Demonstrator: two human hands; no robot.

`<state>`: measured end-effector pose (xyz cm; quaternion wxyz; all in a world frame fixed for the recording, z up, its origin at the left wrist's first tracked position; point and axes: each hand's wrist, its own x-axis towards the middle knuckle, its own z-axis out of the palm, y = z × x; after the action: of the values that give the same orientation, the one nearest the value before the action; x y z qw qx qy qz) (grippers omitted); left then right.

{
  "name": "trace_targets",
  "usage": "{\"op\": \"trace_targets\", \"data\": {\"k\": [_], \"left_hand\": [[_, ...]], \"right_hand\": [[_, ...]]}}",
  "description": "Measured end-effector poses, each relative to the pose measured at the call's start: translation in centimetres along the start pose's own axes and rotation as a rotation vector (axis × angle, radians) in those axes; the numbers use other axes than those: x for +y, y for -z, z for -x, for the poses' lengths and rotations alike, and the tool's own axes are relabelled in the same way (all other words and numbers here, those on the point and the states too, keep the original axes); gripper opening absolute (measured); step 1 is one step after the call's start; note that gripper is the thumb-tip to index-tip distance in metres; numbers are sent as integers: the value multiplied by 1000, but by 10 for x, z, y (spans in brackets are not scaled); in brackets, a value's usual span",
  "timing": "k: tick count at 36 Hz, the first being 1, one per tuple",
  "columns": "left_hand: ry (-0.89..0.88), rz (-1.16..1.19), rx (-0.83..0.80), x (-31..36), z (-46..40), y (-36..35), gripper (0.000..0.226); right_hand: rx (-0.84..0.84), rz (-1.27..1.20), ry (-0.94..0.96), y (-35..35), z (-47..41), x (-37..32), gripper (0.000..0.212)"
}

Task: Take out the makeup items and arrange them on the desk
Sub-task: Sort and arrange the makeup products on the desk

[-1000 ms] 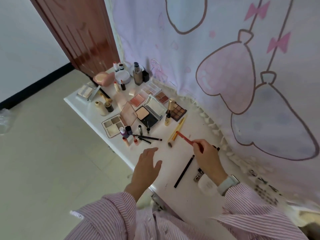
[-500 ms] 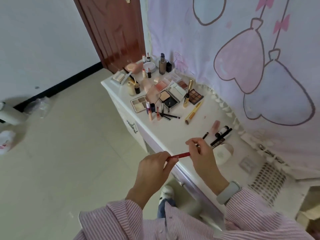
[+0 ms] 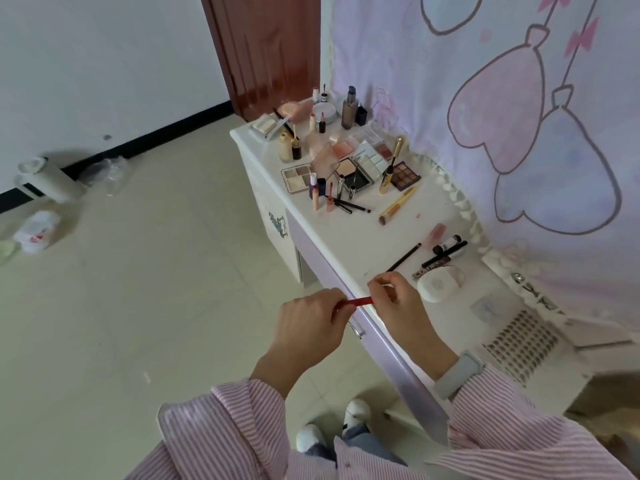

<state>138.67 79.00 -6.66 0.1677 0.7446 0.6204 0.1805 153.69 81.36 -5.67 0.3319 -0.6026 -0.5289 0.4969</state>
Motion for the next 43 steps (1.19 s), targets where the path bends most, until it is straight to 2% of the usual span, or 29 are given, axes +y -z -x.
{"op": "trace_targets", "data": {"k": [2, 6, 9, 15, 23, 26, 29, 32, 36, 40, 43], "left_hand": [[-45, 27, -6, 10, -8, -7, 40], [22, 47, 25, 19, -24, -27, 62], [76, 23, 52, 24, -39, -42, 55], [163, -3, -16, 31, -69, -63, 61], [222, -59, -117, 21, -95, -80, 52], [208, -39, -194, 15, -109, -80, 43], [188, 15, -243, 3, -125, -85, 45], [164, 94, -187, -16, -137, -96, 40], [162, 51, -62, -40, -157, -116, 36], [69, -60, 178, -60, -168, -142, 16], [29, -54, 261, -67, -170, -152, 24]], "right_hand": [[-19, -34, -44, 6, -6, 0, 6], [-46, -139, -100, 27, -20, 0, 14], [-69, -95, -72, 40, -35, 7, 15], [-96, 32, 3, 57, -67, 29, 18], [-162, 120, 134, 65, -100, 49, 19], [-207, 159, 148, 70, -118, 53, 14], [-149, 186, 163, 83, -145, 57, 5], [-75, 295, 147, 96, -170, 63, 11], [-103, 472, 111, 93, -197, 81, 23], [-182, 652, 230, 75, -218, 99, 21], [-178, 768, 363, 66, -230, 107, 18]]}}
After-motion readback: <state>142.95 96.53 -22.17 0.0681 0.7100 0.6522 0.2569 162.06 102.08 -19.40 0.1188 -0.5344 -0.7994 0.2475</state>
